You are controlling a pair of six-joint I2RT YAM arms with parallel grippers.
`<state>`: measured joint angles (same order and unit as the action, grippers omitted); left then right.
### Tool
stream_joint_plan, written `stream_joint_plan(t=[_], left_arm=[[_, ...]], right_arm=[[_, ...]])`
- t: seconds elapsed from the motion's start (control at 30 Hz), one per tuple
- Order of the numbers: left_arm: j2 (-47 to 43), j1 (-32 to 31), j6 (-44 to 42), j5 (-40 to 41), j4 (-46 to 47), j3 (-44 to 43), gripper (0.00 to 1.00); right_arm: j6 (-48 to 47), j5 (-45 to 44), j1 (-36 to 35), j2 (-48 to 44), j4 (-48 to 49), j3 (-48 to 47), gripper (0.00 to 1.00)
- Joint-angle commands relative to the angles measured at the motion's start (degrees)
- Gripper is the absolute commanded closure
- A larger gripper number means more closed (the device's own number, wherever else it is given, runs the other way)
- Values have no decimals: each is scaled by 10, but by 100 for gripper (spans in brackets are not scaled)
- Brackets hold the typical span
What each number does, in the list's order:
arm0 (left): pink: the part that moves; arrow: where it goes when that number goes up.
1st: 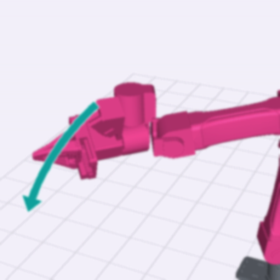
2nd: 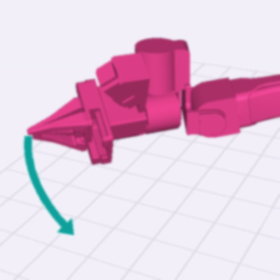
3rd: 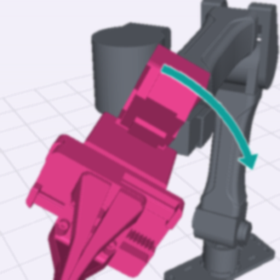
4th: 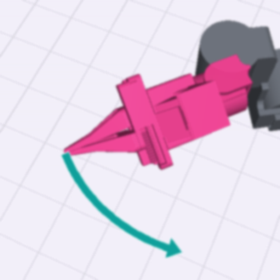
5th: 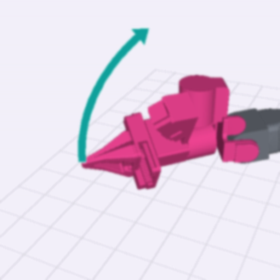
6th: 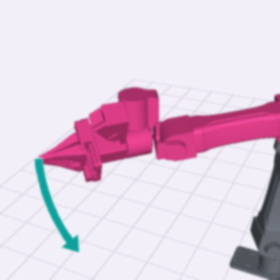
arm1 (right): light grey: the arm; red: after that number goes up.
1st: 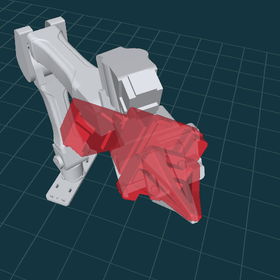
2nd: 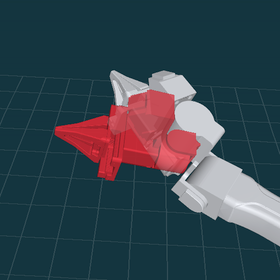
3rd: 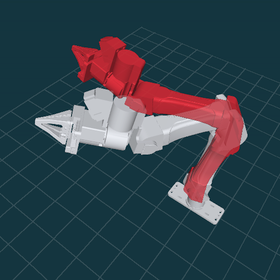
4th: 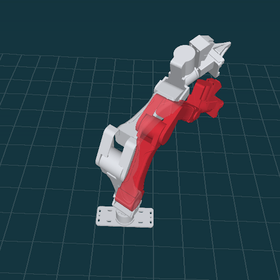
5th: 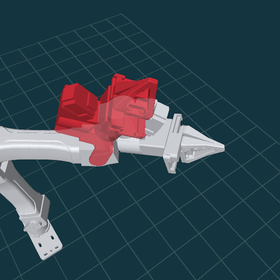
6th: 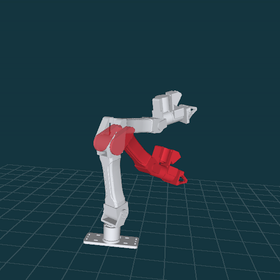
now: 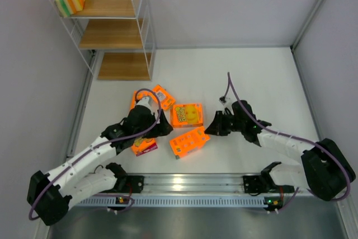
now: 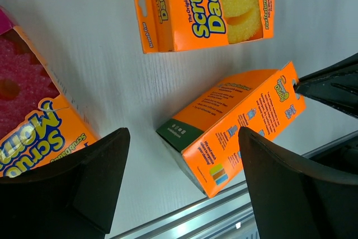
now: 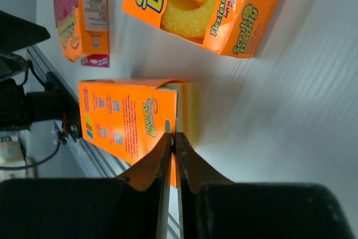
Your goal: Place and organize the cleaning sponges onto the shelf
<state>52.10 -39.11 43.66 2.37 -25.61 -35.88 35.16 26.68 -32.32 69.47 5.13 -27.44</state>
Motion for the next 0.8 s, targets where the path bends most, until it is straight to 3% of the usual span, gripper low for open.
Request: stream_joint_plan(t=[0.0,0.17,0.33,0.43,0.5,0.63,0.77], left_arm=[[-15,-2,-2,-3,8,3,15],[-23,-2,-3,-21,6,5,15],[-41,-3,-7,-10,-3,-16,14],[-38,-2,-18,-11,-4,-38,14],[-39,-2,-23,-4,-8,-46,14],[-45,-2,-39,15,-25,-67,12],[-47,-2,-46,37,-50,-90,11]], right_arm=[[8,-4,-15,-10,21,-24,97],[16,-58,-33,-62,-46,-69,100],[-11,-246,-42,-196,-212,-173,100],[-25,-285,-52,-241,-251,-231,100],[-28,-290,-61,-230,-273,-251,100],[-23,-388,-102,-162,-358,-301,100],[40,-470,-186,-110,-415,-328,100]])
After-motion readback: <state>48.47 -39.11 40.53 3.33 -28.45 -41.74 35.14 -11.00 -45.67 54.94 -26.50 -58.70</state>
